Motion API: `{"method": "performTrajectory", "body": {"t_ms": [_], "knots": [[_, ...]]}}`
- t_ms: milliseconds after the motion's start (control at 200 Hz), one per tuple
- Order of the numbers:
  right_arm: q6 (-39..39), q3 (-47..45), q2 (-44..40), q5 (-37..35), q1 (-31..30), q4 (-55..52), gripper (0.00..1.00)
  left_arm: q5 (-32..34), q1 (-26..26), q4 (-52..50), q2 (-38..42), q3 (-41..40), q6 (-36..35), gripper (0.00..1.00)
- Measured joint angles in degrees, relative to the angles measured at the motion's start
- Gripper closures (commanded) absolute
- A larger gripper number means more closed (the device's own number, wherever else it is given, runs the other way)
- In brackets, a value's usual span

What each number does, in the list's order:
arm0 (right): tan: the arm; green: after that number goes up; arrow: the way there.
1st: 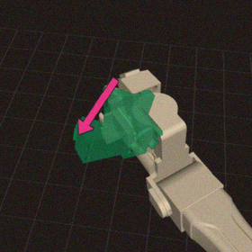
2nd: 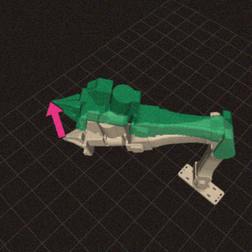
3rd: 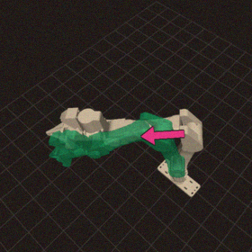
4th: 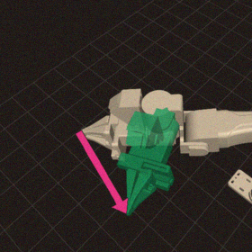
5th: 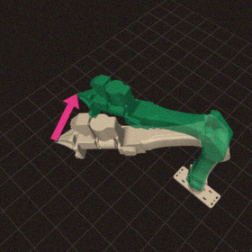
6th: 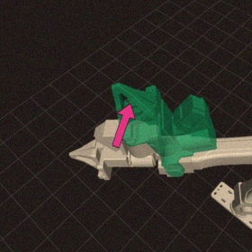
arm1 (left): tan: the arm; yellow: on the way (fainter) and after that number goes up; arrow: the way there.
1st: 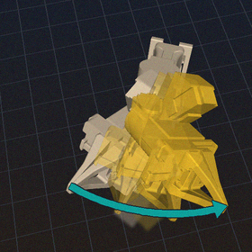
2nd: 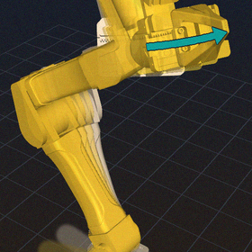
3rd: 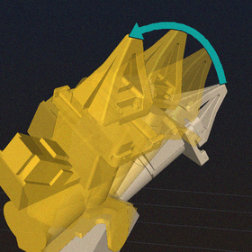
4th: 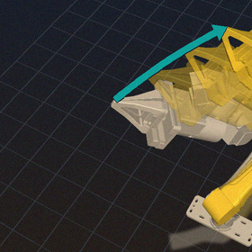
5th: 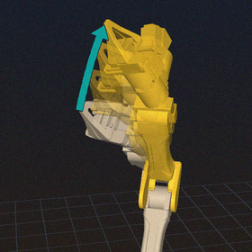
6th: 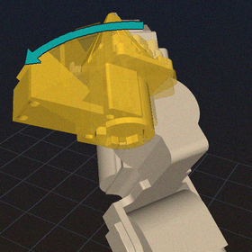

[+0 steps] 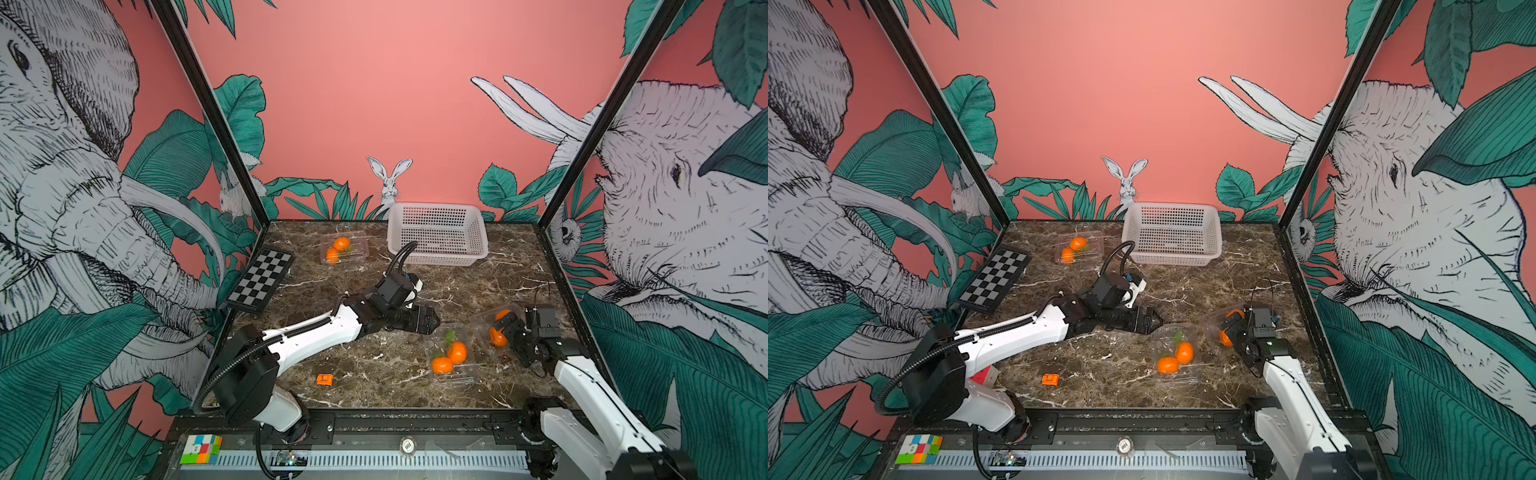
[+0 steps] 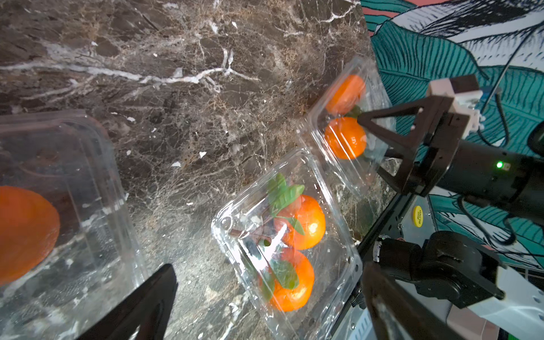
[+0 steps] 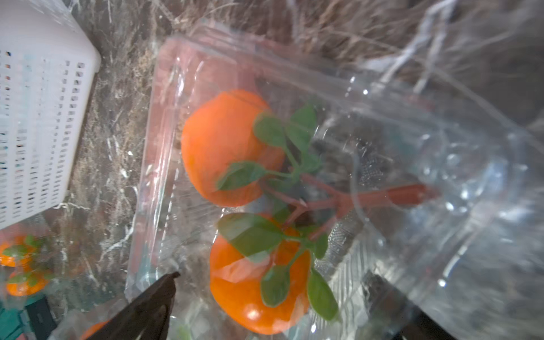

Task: Take oranges out of containers
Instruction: Move the packing box to the center of the board.

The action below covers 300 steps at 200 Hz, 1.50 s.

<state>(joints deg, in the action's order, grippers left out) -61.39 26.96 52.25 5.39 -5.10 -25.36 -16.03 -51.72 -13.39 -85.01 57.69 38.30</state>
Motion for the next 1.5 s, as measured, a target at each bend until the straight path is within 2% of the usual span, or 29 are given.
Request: {"method": "performTrajectory", "body": {"t_ms": [110, 235, 550, 720, 860, 1050, 1170, 1265, 1400, 1500], "knots": [[-4.57, 2.86, 8.59, -0.09, -2.80, 6.95, 0.01, 0.00, 0.24, -0.13, 0.00, -0.46, 0.74, 0.01], [-8.87, 5.90, 14.29, -1.36, -4.59, 12.46, 0.01, -0.22, 1.11, -0.07, 0.07, -1.27, 1.90, 0.01], [-22.36, 8.46, 22.32, -9.38, -4.92, 21.16, 0.06, -1.27, 2.27, -0.15, 0.07, -1.70, 2.89, 0.01], [-22.27, 14.27, 25.64, -11.34, -4.92, 19.65, 0.02, -1.79, 2.34, -0.20, 0.02, -1.60, 3.10, 0.01], [-15.85, 18.43, 23.43, -13.11, -5.01, 16.02, 0.01, -2.49, 3.37, -0.90, -0.24, -0.48, 3.06, 0.01], [0.68, 19.63, 17.70, -16.52, -7.23, 8.46, 0.02, -3.91, 6.99, -0.68, -0.24, 0.04, 3.72, 0.01], [12.31, 22.77, 19.06, -19.47, -11.93, 3.10, 0.01, -4.61, 8.15, -0.59, -0.28, 0.09, 4.00, 0.01], [19.98, 25.90, 22.75, -23.98, -18.34, -1.18, 0.02, -6.03, 8.11, -0.24, -0.63, 0.35, 4.63, 0.01], [26.12, 28.09, 28.61, -29.29, -27.17, -4.85, 0.01, -6.91, 8.11, 0.92, -0.81, 0.33, 6.82, 0.01], [28.70, 28.61, 32.09, -31.85, -30.75, -6.75, 0.01, -6.88, 8.11, 2.38, -0.74, 0.28, 8.11, 0.01]]}}
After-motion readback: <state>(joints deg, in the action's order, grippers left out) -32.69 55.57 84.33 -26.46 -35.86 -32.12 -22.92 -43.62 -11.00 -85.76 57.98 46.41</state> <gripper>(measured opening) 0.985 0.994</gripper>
